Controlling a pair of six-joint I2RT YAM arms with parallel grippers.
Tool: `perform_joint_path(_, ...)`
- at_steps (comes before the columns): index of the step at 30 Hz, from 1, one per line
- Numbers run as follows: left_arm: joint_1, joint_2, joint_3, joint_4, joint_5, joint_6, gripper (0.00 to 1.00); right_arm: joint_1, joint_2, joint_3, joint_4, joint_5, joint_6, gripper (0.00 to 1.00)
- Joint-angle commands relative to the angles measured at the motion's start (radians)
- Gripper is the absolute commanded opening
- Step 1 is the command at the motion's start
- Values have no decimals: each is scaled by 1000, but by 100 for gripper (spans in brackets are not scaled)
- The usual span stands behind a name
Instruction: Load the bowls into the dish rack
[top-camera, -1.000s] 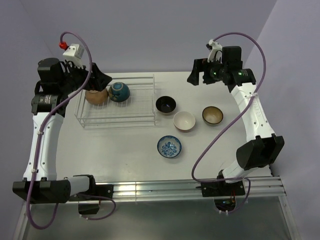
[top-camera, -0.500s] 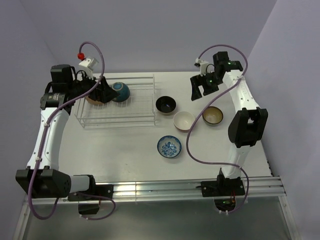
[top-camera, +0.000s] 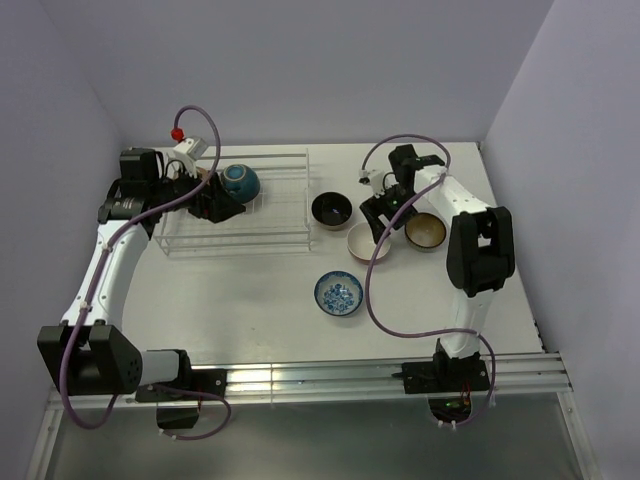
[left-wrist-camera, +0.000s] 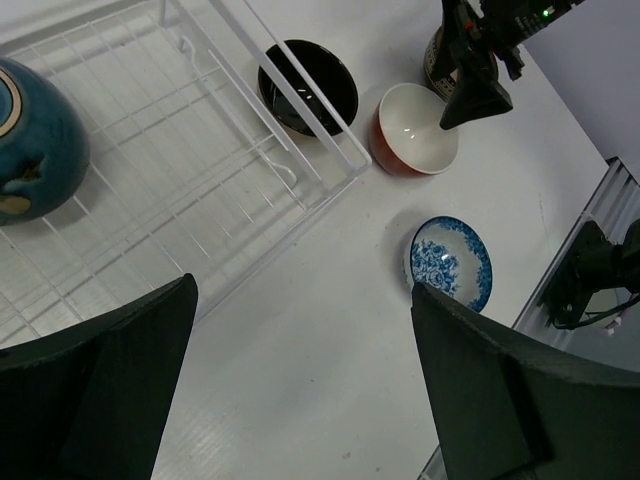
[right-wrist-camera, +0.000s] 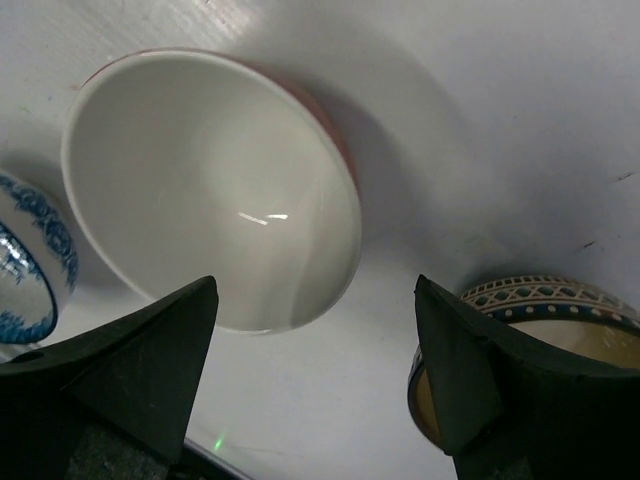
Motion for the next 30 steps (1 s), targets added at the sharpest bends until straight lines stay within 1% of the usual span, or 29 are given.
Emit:
perform_joint_path(1, 2, -54, 21, 45, 18, 14, 93, -2, 10, -36, 101, 23, 2, 85)
perform_joint_path(3, 2, -64, 21, 40, 1, 22, 93, 2, 21, -77, 156, 32, 16, 82)
perform_joint_path(6, 2, -80, -16, 80, -25, 8, 93, 2, 29, -124, 222, 46, 33, 73)
perform_joint_path(7, 2, -83, -25, 86, -23, 2, 92, 2, 26, -135, 250, 47, 35, 68)
perform_joint_path(9, 2, -75, -34, 111, -20, 2, 92, 2, 29, -155, 273, 36, 53, 62)
perform_joint_path(10, 2, -67, -42, 125, -26, -62, 91, 4, 29, -158, 290, 18, 62, 56)
perform_joint_path(11, 2, -52, -43, 145, -31, -85, 91, 2, 24, -168, 299, 12, 79, 52)
perform_joint_path(12, 2, -41, -42, 148, -25, -105, 91, 1, 26, -171, 310, 9, 88, 52)
perform_joint_path(14, 2, -29, -29, 146, -25, -139, 91, 2, 29, -171, 319, -5, 108, 42)
perform_joint_path(15, 1, -27, -31, 157, -43, -151, 91, 2, 27, -174, 325, -8, 113, 33)
perform_joint_path(17, -10, -34, -39, 171, -72, -159, 91, 2, 17, -181, 328, -20, 130, 21)
perform_joint_path(18, -13, -44, -42, 186, -103, -167, 92, 2, 9, -188, 328, -25, 133, 8)
perform_joint_path(19, -16, -49, -51, 194, -114, -180, 93, 2, 0, -189, 325, -33, 139, 3)
perform_joint_path(20, -19, -57, -52, 197, -127, -188, 93, 2, -19, -189, 319, -48, 150, 0)
perform_joint_path(24, -22, -57, -23, 180, -152, -209, 94, 1, -88, -131, 288, -111, 179, 0)
perform_joint_path(28, -22, -37, 78, 131, -137, -188, 98, -17, -174, -50, 253, -201, 234, 0)
perform_joint_path(30, -22, -20, 112, 123, -129, -197, 99, -24, -220, 10, 239, -220, 245, 0)
